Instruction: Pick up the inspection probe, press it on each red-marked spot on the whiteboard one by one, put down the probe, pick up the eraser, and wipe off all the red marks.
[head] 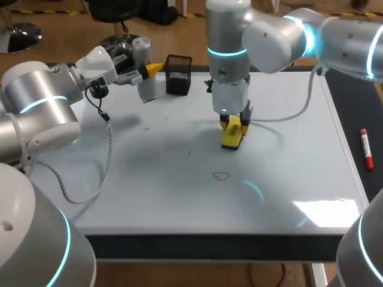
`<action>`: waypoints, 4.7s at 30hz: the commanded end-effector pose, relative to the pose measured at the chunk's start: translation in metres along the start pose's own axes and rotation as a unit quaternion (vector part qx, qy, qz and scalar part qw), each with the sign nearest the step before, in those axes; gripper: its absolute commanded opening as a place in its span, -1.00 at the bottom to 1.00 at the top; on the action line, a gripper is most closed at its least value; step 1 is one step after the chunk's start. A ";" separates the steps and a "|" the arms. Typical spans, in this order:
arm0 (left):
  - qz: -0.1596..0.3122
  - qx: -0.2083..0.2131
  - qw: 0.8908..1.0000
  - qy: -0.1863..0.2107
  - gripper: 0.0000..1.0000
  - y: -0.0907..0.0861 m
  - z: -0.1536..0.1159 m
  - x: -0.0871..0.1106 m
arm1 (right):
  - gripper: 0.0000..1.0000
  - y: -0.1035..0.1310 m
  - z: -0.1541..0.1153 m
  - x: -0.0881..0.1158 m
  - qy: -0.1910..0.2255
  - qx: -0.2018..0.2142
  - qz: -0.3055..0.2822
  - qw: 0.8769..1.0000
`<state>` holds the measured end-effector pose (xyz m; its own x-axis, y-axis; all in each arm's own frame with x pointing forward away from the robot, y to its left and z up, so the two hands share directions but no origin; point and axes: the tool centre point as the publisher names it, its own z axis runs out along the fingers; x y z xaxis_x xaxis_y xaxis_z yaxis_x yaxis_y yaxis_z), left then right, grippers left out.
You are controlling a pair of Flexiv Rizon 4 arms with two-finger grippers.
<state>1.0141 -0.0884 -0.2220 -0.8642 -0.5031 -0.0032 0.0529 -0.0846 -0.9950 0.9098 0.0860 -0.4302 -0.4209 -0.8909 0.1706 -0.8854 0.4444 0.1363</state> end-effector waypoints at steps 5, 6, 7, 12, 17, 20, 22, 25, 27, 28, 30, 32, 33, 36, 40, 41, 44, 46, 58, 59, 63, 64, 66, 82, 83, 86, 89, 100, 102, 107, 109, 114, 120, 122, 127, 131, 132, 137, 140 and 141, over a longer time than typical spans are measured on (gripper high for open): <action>0.001 0.001 1.000 -0.003 -1.00 0.000 0.001 0.001 | -1.00 -0.007 0.032 0.009 0.002 0.001 0.006 1.000; 0.001 0.001 1.000 -0.003 -1.00 0.000 0.001 0.001 | -1.00 -0.007 0.032 0.009 0.002 0.001 0.007 1.000; 0.001 0.001 1.000 -0.003 -1.00 0.000 0.001 0.001 | -1.00 -0.007 0.033 0.010 0.002 0.001 0.006 1.000; 0.001 0.001 1.000 -0.003 -1.00 0.000 0.001 0.001 | -1.00 -0.009 0.024 0.009 -0.005 0.008 0.006 1.000; 0.001 0.001 1.000 -0.003 -1.00 0.000 0.001 0.001 | -1.00 -0.019 -0.012 0.009 -0.030 0.023 0.002 0.999; 0.001 0.001 1.000 -0.003 -1.00 0.000 0.001 0.001 | -1.00 -0.034 -0.037 0.009 -0.040 0.044 -0.005 0.998; 0.001 0.001 1.000 -0.003 -1.00 0.000 0.001 0.001 | -1.00 -0.046 -0.052 0.009 -0.044 0.060 -0.006 0.997; 0.001 0.001 1.000 -0.003 -1.00 0.000 0.001 0.001 | -1.00 -0.065 -0.069 0.009 -0.046 0.076 -0.005 0.996; 0.001 0.001 1.000 -0.003 -1.00 0.000 0.001 0.001 | -1.00 -0.077 -0.077 0.009 -0.042 0.087 -0.005 0.995; 0.001 0.001 1.000 -0.003 -1.00 0.000 0.001 0.001 | -1.00 -0.083 -0.080 0.009 -0.043 0.086 -0.005 0.995; 0.001 0.001 1.000 -0.003 -1.00 0.000 0.001 0.001 | -1.00 -0.096 -0.083 0.009 -0.041 0.090 0.000 0.995; 0.001 0.001 1.000 -0.003 -1.00 0.000 0.001 0.001 | -1.00 -0.110 -0.086 0.011 -0.048 0.083 0.006 0.995; 0.001 0.001 1.000 -0.003 -1.00 0.000 0.001 0.001 | -1.00 -0.117 -0.087 0.012 -0.047 0.084 0.009 0.995; 0.001 0.001 1.000 -0.003 -1.00 0.000 0.001 0.001 | -1.00 -0.139 -0.093 0.016 -0.051 0.082 0.021 0.995; 0.001 0.001 1.000 -0.003 -1.00 0.000 0.001 0.001 | -1.00 -0.166 -0.099 0.024 -0.056 0.078 0.042 0.994; 0.001 0.001 1.000 -0.003 -1.00 0.000 0.001 0.001 | -1.00 -0.172 -0.100 0.027 -0.061 0.074 0.048 0.994; 0.001 0.001 1.000 -0.003 -1.00 0.000 0.001 0.001 | -1.00 -0.190 -0.100 0.033 -0.060 0.068 0.059 0.994; 0.001 0.001 1.000 -0.003 -1.00 0.000 0.001 0.001 | -1.00 -0.202 -0.099 0.037 -0.053 0.067 0.065 0.994; 0.001 0.001 1.000 -0.003 -1.00 0.000 0.001 0.001 | -1.00 -0.252 -0.101 0.056 -0.070 0.050 0.111 0.990; 0.001 0.001 1.000 -0.003 -1.00 0.000 0.001 0.001 | -1.00 -0.254 -0.101 0.057 -0.071 0.050 0.112 0.990; 0.001 0.001 1.000 -0.003 -1.00 0.000 0.001 0.001 | -1.00 -0.255 -0.101 0.057 -0.078 0.051 0.113 0.989; 0.001 0.001 1.000 -0.003 -1.00 0.000 0.001 0.001 | -1.00 -0.255 -0.101 0.057 -0.079 0.052 0.112 0.989; 0.001 0.001 1.000 -0.003 -1.00 0.000 0.001 0.001 | -1.00 -0.255 -0.101 0.057 -0.086 0.051 0.110 0.989; 0.001 0.001 1.000 -0.003 -1.00 0.000 0.001 0.001 | -1.00 -0.254 -0.100 0.057 -0.086 0.051 0.110 0.989; 0.001 0.001 1.000 -0.003 -1.00 0.000 0.001 0.001 | -1.00 -0.254 -0.100 0.057 -0.086 0.051 0.110 0.989; 0.001 0.001 1.000 -0.003 -1.00 0.000 0.001 0.001 | -1.00 -0.254 -0.100 0.057 -0.086 0.051 0.110 0.989; 0.001 0.001 1.000 -0.003 -1.00 0.000 0.001 0.001 | -1.00 -0.254 -0.100 0.057 -0.086 0.051 0.110 0.989; 0.007 0.002 0.999 0.045 -1.00 -0.001 0.017 0.041 | -1.00 -0.254 -0.100 0.057 -0.086 0.051 0.110 0.989; 0.012 0.011 0.998 0.056 -1.00 -0.005 0.020 0.054 | -1.00 -0.254 -0.100 0.057 -0.086 0.051 0.110 0.989; 0.032 0.017 0.996 0.085 -1.00 -0.017 0.032 0.092 | -1.00 -0.254 -0.100 0.057 -0.086 0.051 0.110 0.989; 0.037 0.025 0.994 0.099 -1.00 -0.021 0.038 0.107 | -1.00 -0.254 -0.100 0.057 -0.086 0.051 0.110 0.989; 0.037 0.036 0.990 0.132 -1.00 -0.025 0.055 0.146 | -1.00 -0.254 -0.100 0.057 -0.086 0.051 0.110 0.989; 0.038 0.028 0.983 0.180 -1.00 -0.020 0.075 0.184 | -1.00 -0.254 -0.100 0.057 -0.086 0.051 0.110 0.989; 0.034 0.027 0.981 0.191 -1.00 -0.018 0.078 0.192 | -1.00 -0.254 -0.100 0.057 -0.086 0.051 0.110 0.989; 0.027 0.026 0.978 0.205 -1.00 -0.009 0.083 0.214 | -1.00 -0.254 -0.100 0.057 -0.086 0.051 0.110 0.989; 0.009 0.033 0.977 0.212 -1.00 0.002 0.084 0.230 | -1.00 -0.254 -0.100 0.057 -0.086 0.051 0.110 0.989; 0.000 0.033 0.977 0.213 -1.00 0.007 0.084 0.234 | -1.00 -0.254 -0.100 0.057 -0.086 0.051 0.110 0.989; -0.023 0.035 0.976 0.215 -1.00 0.025 0.084 0.250 | -1.00 -0.254 -0.100 0.057 -0.086 0.051 0.110 0.989; -0.036 0.030 0.976 0.215 -1.00 0.035 0.081 0.259 | -1.00 -0.254 -0.100 0.057 -0.086 0.051 0.110 0.989; -0.041 0.031 0.975 0.215 -1.00 0.037 0.080 0.262 | -1.00 -0.254 -0.100 0.057 -0.086 0.051 0.110 0.989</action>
<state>0.8333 -0.2865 -0.2449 -0.9963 -0.0833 0.0201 -0.0071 -0.1540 -0.9880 1.1295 -0.0684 -0.3585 -0.6267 -0.7792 0.0111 -0.7790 0.6268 0.0152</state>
